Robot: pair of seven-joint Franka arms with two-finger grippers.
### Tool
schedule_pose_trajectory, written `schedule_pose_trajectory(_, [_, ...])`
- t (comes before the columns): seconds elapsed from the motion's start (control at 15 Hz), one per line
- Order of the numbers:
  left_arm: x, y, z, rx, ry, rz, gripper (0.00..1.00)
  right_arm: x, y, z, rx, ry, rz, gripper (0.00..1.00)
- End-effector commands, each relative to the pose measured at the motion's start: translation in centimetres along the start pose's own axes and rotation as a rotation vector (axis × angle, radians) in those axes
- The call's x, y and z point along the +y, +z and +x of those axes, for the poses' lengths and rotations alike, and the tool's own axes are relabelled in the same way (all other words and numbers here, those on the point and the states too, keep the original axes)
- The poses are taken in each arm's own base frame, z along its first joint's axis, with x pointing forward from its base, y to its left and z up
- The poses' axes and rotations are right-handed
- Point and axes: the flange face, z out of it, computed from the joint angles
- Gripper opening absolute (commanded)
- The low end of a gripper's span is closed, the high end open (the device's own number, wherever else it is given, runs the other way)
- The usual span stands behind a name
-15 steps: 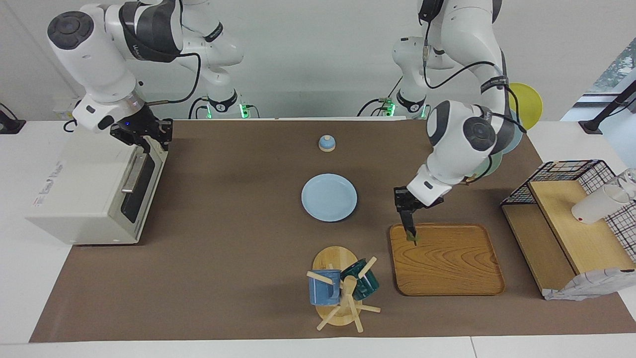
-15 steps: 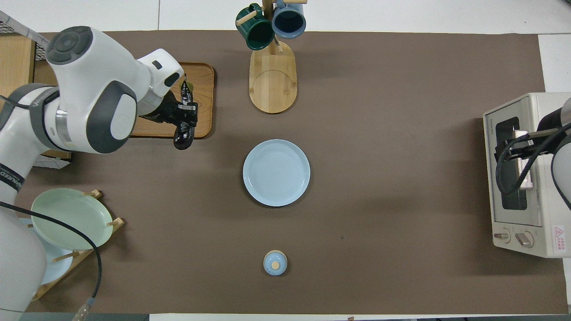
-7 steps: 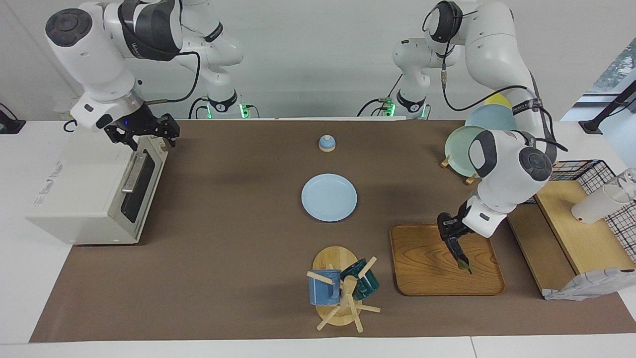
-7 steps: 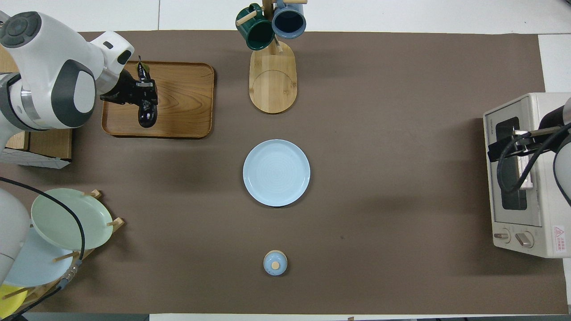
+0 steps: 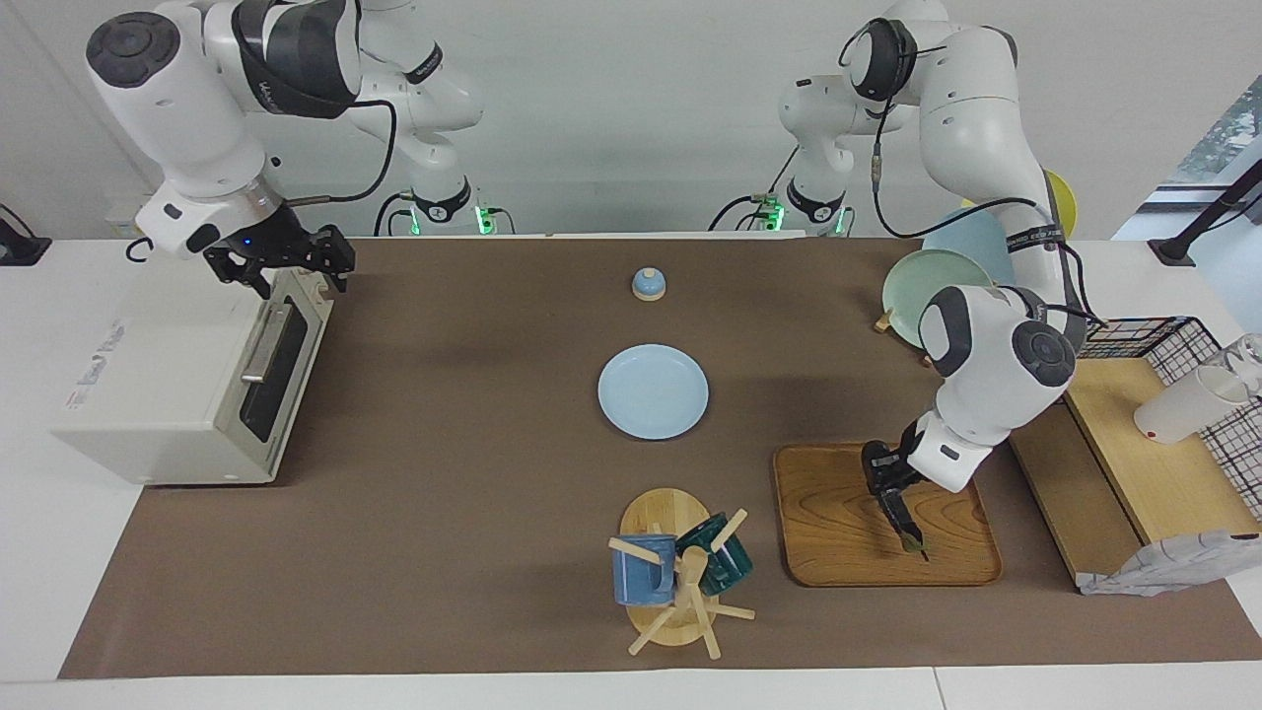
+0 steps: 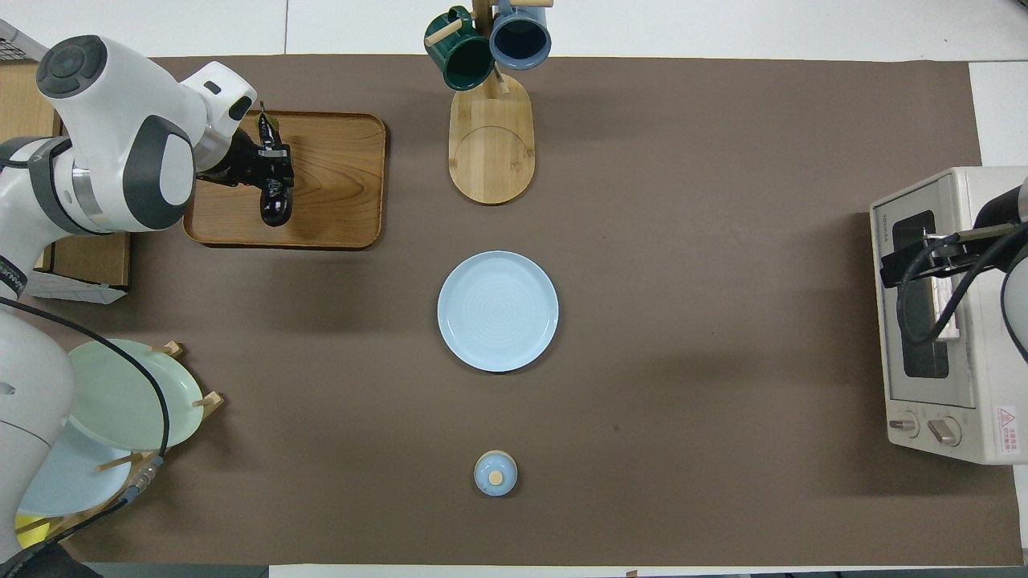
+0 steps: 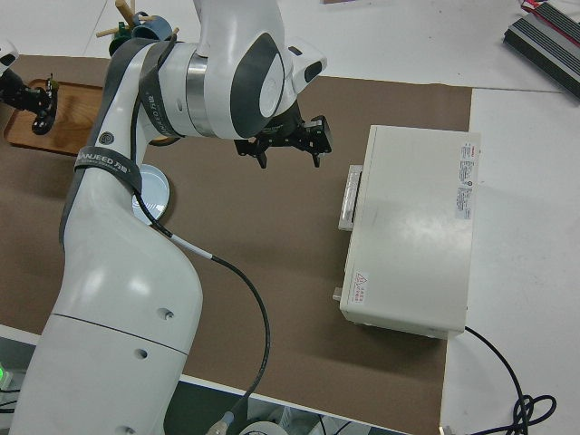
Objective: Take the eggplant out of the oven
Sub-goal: 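Carry the eggplant with the left gripper onto the wooden tray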
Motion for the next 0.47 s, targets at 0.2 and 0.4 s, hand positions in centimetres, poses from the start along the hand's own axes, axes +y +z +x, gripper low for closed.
schedule_pose_trajectory(0.2, [-0.04, 1.03, 1.05, 0.060, 0.011, 0.010, 0.00, -0.30, -0.62, -0.07, 0.013, 0.031, 0.026, 1.00])
schedule_pose_trajectory(0.4, [-0.27, 1.11, 1.02, 0.055, 0.024, 0.011, 0.00, -0.21, -0.70, -0.07, 0.016, 0.033, 0.025, 1.00])
